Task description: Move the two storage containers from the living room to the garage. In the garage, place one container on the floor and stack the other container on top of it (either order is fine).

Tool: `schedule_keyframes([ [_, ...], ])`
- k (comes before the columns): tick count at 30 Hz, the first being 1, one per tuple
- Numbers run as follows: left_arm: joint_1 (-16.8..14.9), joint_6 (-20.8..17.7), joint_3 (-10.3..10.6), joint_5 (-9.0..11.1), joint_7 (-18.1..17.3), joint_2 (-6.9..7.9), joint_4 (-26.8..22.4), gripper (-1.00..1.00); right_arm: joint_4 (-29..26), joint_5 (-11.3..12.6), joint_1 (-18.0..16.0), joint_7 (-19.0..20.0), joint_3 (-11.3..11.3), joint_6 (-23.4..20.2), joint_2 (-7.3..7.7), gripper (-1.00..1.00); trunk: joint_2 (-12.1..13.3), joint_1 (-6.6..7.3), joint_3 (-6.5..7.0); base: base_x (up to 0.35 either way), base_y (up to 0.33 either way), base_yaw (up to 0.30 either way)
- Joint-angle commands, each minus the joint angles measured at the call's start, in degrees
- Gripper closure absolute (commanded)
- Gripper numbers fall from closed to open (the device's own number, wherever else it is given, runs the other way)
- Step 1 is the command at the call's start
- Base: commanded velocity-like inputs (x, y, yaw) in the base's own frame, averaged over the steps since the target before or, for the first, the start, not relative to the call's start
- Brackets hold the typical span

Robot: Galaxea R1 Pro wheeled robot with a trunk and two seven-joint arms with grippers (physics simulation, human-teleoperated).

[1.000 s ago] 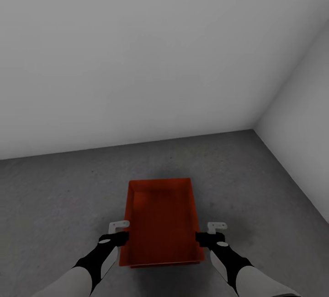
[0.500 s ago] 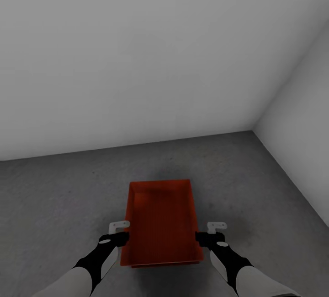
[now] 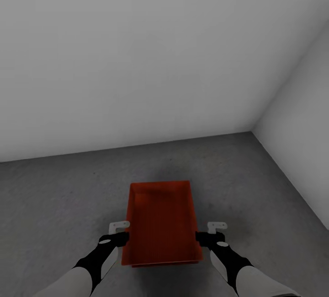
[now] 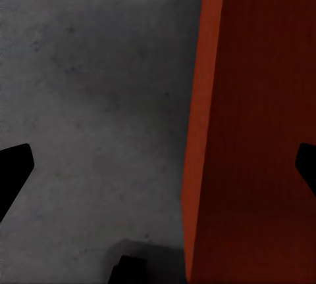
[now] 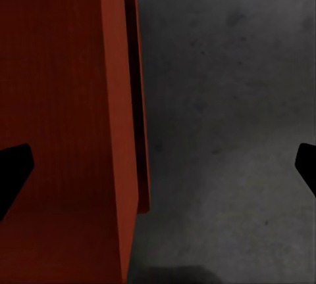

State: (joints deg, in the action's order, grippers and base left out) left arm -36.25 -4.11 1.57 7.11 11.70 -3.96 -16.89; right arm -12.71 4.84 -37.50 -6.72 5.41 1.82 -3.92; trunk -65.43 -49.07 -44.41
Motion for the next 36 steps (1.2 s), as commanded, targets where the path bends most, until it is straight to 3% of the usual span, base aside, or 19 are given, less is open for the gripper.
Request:
schedule_keyframes([
  [1, 0.00, -0.29, 0.18, 0.56, 0.26, 0.00, -0.12, -1.00, 0.05, 0.52, -0.03, -0.31, 0.48, 0.19, 0.02, -1.00, 0.39, 0.22, 0.15, 0.000, 0.000, 0.000],
  [36, -0.01, -0.29, 0.10, 0.54, 0.26, 0.18, 0.05, -1.00, 0.16, 0.60, -0.03, -0.58, 0.48, 0.19, 0.19, -1.00, 14.43, 7.91, 6.43, 0.000, 0.000, 0.000],
])
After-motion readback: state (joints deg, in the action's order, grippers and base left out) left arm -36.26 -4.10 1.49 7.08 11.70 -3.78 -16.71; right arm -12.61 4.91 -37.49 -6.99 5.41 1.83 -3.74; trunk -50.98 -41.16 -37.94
